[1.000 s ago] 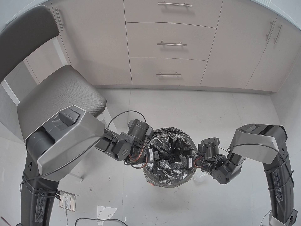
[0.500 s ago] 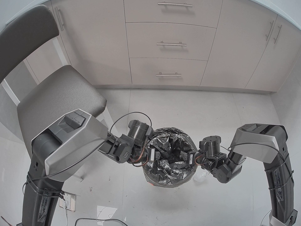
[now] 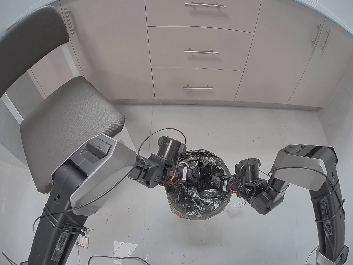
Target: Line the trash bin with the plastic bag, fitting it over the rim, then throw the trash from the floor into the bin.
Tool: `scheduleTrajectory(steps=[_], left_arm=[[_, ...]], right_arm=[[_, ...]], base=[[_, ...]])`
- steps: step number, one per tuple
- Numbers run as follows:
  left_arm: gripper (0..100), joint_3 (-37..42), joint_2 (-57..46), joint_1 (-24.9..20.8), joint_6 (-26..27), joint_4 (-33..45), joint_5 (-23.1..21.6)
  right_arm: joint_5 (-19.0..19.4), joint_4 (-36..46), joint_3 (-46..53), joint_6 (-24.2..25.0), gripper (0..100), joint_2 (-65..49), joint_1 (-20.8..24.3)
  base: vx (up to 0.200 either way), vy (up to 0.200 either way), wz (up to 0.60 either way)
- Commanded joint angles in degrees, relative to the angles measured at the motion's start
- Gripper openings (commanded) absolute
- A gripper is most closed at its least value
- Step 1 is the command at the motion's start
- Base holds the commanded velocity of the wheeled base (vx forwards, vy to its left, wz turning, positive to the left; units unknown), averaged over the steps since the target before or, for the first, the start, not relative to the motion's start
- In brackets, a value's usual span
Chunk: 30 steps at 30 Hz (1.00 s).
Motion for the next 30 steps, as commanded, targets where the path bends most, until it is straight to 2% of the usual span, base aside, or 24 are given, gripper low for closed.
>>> scheduleTrajectory(steps=[1,3,10,14,30], left_arm=[[100,-5.89,4.56,-0.02,2.27,1.15,0.89],[100,-7.03,5.35,0.16,2.45,1.67,0.98],[100,-18.70,10.80,1.21,2.45,8.97,1.24],[100,-18.70,13.08,2.00,2.45,11.61,3.61],[100,-18.70,12.55,2.00,1.74,11.52,3.70]], right_arm=[[-0.01,-0.02,0.00,0.02,100,-0.06,-0.01],[-0.01,-0.02,0.00,0.02,100,-0.06,-0.01],[0.08,-0.28,0.09,0.02,100,-0.15,-0.01],[-0.01,-0.99,0.09,0.02,100,0.20,-0.01],[-0.01,-1.07,0.09,0.02,100,0.20,-0.01]], base=[[0.000,0.000,0.00],[0.000,0.000,0.00],[0.000,0.000,0.00],[0.000,0.000,0.00],[0.000,0.000,0.00]])
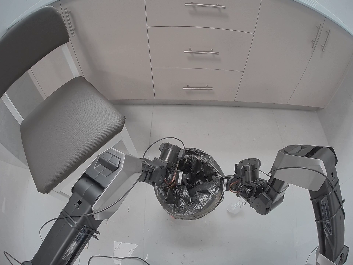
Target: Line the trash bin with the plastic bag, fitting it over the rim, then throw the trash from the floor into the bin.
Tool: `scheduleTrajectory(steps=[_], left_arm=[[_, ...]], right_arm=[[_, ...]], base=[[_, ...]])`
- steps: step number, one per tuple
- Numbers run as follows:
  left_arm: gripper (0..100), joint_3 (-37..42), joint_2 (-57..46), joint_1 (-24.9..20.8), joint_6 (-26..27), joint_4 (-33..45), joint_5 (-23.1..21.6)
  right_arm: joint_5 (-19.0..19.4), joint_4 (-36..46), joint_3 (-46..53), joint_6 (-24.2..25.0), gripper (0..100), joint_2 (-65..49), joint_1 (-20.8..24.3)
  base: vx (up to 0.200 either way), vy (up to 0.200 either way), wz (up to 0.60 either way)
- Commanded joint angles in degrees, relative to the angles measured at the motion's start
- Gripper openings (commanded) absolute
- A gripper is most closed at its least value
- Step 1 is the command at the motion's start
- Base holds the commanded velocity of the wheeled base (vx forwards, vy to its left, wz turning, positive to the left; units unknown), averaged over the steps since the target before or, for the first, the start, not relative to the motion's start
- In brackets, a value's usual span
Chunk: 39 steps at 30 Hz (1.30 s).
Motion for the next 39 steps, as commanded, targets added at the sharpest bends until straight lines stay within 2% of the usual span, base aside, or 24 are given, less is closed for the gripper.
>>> scheduleTrajectory(steps=[1,18,22,23,26,31,32,34,39], left_arm=[[100,-0.15,-0.49,-0.38,-0.78,0.04,-0.09],[100,0.45,-8.49,-2.93,-4.65,1.71,0.08],[100,5.99,-13.94,-2.84,-7.99,1.79,0.08],[100,10.91,-18.59,-2.66,-10.62,1.71,-0.18],[100,22.78,-27.73,-1.87,-13.44,0.74,-1.76],[100,39.56,-36.26,2.17,-14.14,-8.05,-6.07],[100,40.35,-36.52,2.52,-14.14,-8.66,-6.07],[100,45.71,-36.96,5.07,-13.70,-14.91,-6.07],[100,47.30,-34.33,6.65,-13.61,-18.60,-6.33]], right_arm=[[-0.01,-0.02,0.00,0.02,100,-0.04,-0.01],[0.08,-0.02,0.18,0.02,100,0.04,0.08],[0.08,-0.02,0.35,0.02,100,-0.13,0.08],[0.08,-0.02,0.44,0.02,100,-0.22,0.08],[0.08,-0.02,0.53,0.02,100,-0.48,0.43],[0.08,-0.02,0.61,0.02,100,-0.84,0.61],[0.08,-0.02,0.61,0.02,100,-0.84,0.61],[0.08,-0.02,0.53,0.02,100,-0.75,0.52],[0.08,-0.02,0.53,0.02,100,-0.75,0.52]], base=[[0.000,0.000,0.00],[0.000,0.000,0.00],[0.000,0.000,0.00],[0.000,0.000,0.00],[0.000,0.000,0.00],[0.000,0.000,0.00],[0.000,0.000,0.00],[0.000,0.000,0.00],[0.000,0.000,0.00]])
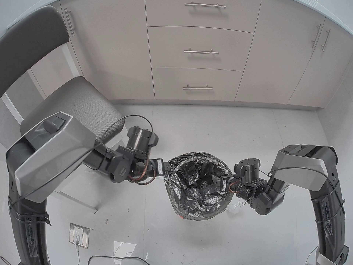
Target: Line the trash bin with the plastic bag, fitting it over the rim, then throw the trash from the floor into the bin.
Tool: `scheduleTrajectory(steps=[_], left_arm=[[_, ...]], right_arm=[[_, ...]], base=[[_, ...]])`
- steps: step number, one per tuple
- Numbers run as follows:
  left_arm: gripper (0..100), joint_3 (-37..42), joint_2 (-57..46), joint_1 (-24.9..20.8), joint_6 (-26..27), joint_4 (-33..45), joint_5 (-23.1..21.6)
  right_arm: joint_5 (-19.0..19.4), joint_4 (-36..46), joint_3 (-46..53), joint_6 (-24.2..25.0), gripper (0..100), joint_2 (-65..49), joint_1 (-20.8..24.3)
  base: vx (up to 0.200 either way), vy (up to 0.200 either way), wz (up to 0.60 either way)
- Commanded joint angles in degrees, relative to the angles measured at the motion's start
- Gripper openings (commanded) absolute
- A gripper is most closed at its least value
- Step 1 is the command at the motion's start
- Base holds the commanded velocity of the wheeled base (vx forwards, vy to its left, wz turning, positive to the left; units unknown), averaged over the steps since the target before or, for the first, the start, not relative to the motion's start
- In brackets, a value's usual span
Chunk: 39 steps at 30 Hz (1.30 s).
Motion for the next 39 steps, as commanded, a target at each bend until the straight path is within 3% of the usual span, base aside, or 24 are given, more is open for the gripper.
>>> scheduleTrajectory(steps=[1,18,39], left_arm=[[100,6.71,-3.44,4.16,-0.60,-4.38,-1.24],[100,-0.32,4.82,5.91,0.27,-5.44,-3.52],[100,-2.60,9.48,2.40,0.19,-5.26,-3.17]], right_arm=[[-0.01,-0.02,0.00,-0.01,100,-0.16,0.09],[-0.01,-0.02,-0.17,-0.01,100,0.28,0.09],[-0.01,-0.46,-0.17,-0.01,100,0.46,0.18]], base=[[0.000,0.000,0.00],[0.000,0.000,0.00],[0.000,0.000,0.00]])
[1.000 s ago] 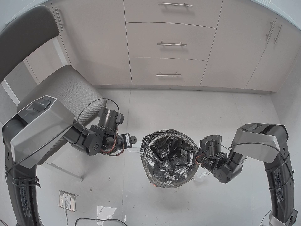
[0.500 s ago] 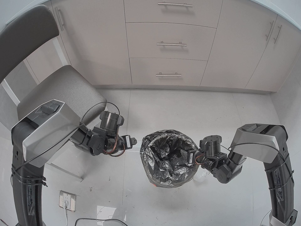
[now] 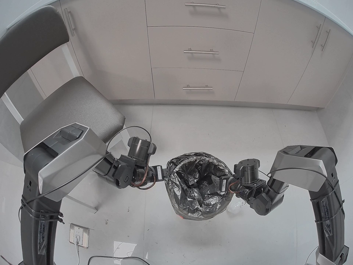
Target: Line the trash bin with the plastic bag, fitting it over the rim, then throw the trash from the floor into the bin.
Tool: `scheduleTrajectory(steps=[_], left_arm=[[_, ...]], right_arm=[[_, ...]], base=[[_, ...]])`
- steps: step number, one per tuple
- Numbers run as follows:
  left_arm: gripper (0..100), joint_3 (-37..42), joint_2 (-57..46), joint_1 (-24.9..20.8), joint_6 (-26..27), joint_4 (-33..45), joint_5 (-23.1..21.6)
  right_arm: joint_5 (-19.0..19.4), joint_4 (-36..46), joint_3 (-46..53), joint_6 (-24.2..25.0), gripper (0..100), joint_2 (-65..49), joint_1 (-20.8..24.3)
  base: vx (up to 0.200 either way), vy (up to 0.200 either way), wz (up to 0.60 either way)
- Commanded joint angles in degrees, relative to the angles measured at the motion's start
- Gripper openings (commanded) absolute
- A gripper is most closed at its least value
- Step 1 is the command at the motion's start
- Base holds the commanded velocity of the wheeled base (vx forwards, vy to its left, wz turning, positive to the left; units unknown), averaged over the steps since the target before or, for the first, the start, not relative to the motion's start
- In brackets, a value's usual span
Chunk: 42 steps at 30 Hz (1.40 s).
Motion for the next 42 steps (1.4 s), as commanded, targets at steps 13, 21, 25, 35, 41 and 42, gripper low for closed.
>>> scheduleTrajectory(steps=[13,21,25,35,41,42], left_arm=[[100,-7.50,6.36,0.52,1.86,3.65,0.12],[100,-16.11,10.40,1.49,4.85,10.95,0.12],[100,-19.63,11.81,1.49,5.03,14.55,0.21],[100,-21.47,13.21,1.40,5.99,17.10,0.30],[100,-25.87,14.36,1.49,6.78,22.99,0.21],[100,-26.22,14.44,1.40,6.70,23.34,0.21]], right_arm=[[0.00,-0.09,-0.18,0.02,100,0.13,0.01],[0.00,-0.44,-0.18,-0.07,100,0.13,0.01],[0.00,-0.44,-0.27,-0.07,100,0.13,0.01],[-0.08,-0.44,-0.35,-0.07,100,0.48,0.01],[0.00,-0.44,-0.35,0.02,100,0.48,0.01],[0.00,-0.44,-0.35,0.02,100,0.48,0.01]], base=[[0.000,0.000,0.00],[0.000,0.000,0.00],[0.000,0.000,0.00],[0.000,0.000,0.00],[0.000,0.000,0.00],[0.000,0.000,0.00]])
